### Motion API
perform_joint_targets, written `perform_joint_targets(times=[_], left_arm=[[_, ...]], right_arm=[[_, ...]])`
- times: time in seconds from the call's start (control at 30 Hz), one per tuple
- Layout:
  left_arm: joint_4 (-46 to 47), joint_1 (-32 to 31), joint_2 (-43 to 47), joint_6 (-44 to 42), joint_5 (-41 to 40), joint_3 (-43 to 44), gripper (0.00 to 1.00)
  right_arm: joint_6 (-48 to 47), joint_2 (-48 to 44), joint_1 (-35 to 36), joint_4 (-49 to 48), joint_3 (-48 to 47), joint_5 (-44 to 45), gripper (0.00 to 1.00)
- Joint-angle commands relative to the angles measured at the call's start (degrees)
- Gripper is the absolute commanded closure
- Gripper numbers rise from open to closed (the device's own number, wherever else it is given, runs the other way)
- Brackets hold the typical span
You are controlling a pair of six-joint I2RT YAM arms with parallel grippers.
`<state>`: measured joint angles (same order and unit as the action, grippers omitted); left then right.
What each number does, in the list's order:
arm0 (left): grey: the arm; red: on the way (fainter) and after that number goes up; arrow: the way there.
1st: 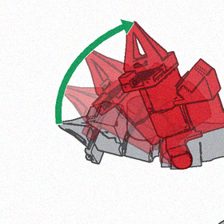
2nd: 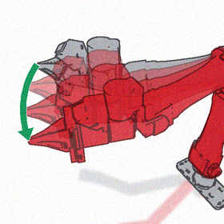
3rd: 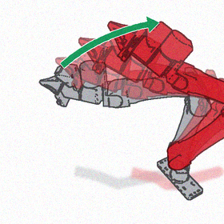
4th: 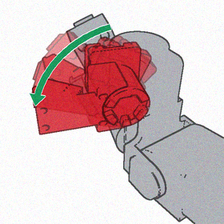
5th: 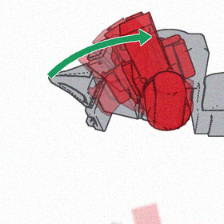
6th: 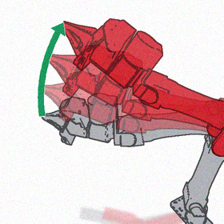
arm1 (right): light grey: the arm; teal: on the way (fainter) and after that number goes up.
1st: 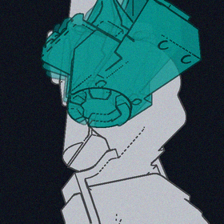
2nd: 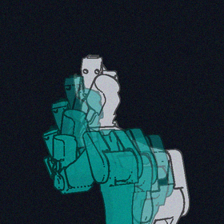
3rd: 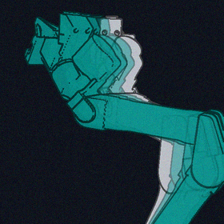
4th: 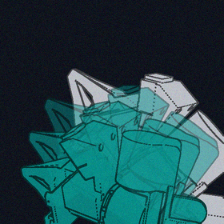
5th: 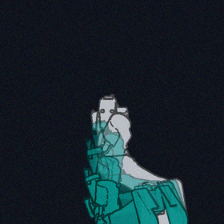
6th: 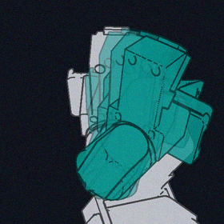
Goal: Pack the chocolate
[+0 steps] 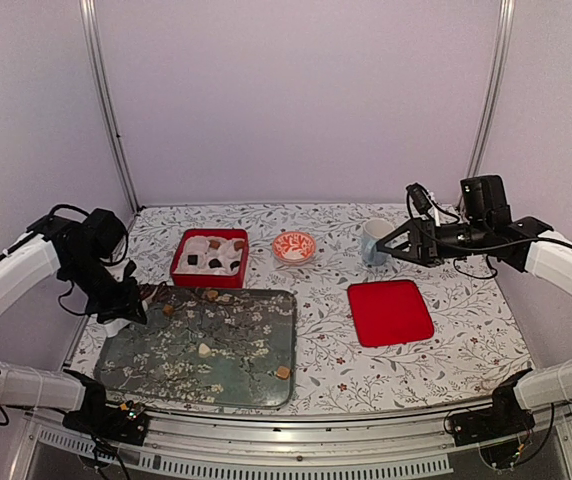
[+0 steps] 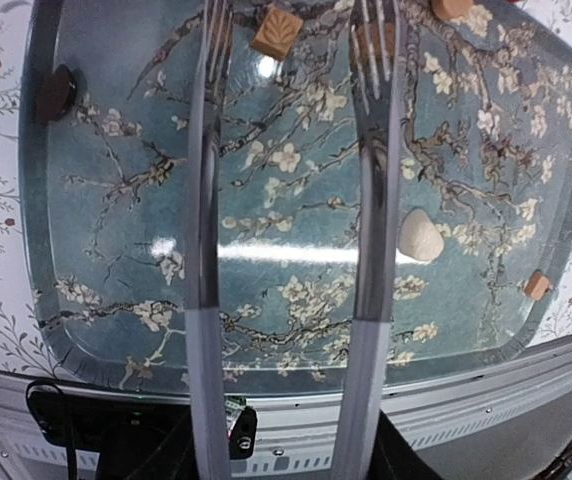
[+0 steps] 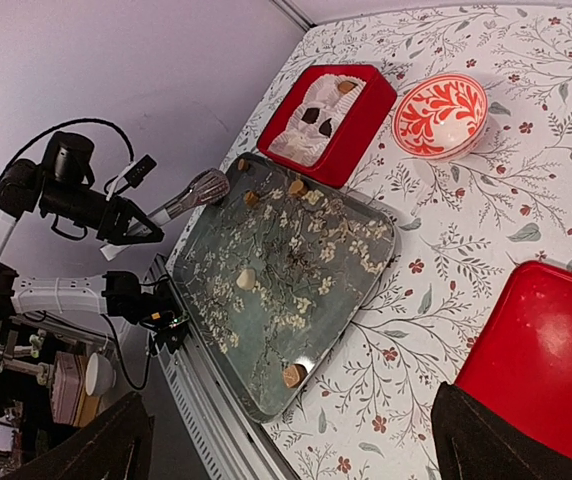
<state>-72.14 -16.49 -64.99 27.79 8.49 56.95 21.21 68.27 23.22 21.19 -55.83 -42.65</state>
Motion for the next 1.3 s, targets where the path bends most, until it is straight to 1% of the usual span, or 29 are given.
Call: perform_joint_targets(times=[0.0, 0.3, 0.5, 0.63, 0.87, 1.0, 1.27], left_arm=[[-0.15, -0.36, -0.09, 0.53, 1.01, -1.63, 0.59], [2.52, 0.07, -4.72, -2.88, -2.68, -1.01, 0.58], [4.24, 0.07, -8.04, -3.61, -0.30, -1.45, 0.58], [5.37, 0.09, -9.08, -4.04, -0.07, -2.14, 0.59], [6.57, 0.07, -10.70, -4.62, 1.28, -2.80, 0.64], [6.82, 0.07, -11.43, -4.65, 1.32, -2.89, 0.64], [6.59, -0.17, -11.74, -4.86, 1.56, -2.46, 0.71]], right_arm=[[1.00, -0.45, -0.28, -2.83, 1.00, -1.67, 0.01], [1.20, -0.06, -0.24, -3.08, 0.77, -1.82, 0.01], [1.20, -0.51, -0.26, -2.84, 1.19, -1.46, 0.01], [1.20, -0.51, -0.28, -2.82, 1.22, -1.31, 0.01], [1.00, -0.07, -0.28, -2.73, 1.17, -1.29, 0.01], [0.94, 0.11, -0.21, -2.65, 1.02, -1.29, 0.01], [0.67, 0.08, -0.28, -2.21, 1.06, -1.20, 0.01]])
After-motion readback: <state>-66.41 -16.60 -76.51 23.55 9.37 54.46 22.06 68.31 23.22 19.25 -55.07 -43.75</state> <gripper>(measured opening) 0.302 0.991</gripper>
